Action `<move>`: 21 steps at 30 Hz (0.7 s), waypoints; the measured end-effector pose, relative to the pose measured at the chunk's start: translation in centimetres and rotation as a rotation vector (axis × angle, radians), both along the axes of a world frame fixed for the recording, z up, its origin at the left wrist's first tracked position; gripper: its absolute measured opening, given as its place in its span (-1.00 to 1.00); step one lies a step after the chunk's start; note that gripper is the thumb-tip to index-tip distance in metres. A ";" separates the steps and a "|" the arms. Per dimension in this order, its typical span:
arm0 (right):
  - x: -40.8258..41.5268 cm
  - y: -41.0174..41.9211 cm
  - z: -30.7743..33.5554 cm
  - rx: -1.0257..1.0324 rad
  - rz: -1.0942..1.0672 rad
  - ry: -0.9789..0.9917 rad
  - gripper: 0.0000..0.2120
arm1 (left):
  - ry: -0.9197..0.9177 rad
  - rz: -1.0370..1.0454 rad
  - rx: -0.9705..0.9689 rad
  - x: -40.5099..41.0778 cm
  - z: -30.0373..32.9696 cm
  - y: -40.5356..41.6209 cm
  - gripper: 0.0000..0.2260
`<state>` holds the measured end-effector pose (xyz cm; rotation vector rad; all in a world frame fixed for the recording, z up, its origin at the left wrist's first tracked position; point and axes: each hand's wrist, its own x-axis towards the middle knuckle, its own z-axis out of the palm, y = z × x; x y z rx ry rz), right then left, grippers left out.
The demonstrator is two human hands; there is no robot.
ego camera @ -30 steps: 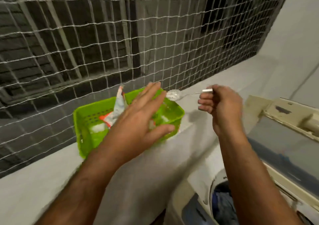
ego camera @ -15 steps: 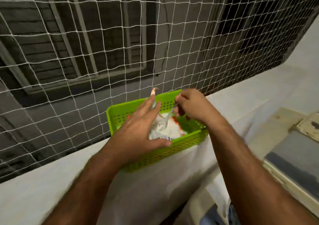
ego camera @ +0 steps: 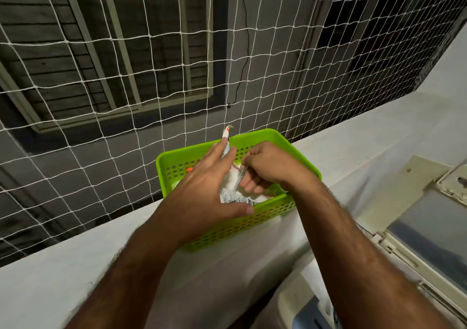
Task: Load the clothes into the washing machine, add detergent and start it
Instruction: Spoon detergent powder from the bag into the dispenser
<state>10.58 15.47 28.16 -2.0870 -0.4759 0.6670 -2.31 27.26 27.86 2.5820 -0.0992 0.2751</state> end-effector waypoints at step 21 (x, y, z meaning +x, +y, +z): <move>1.6 -8.0 3.3 0.448 -0.421 0.012 -0.77 | -0.076 -0.025 0.039 0.3 1.7 -1.9 -0.04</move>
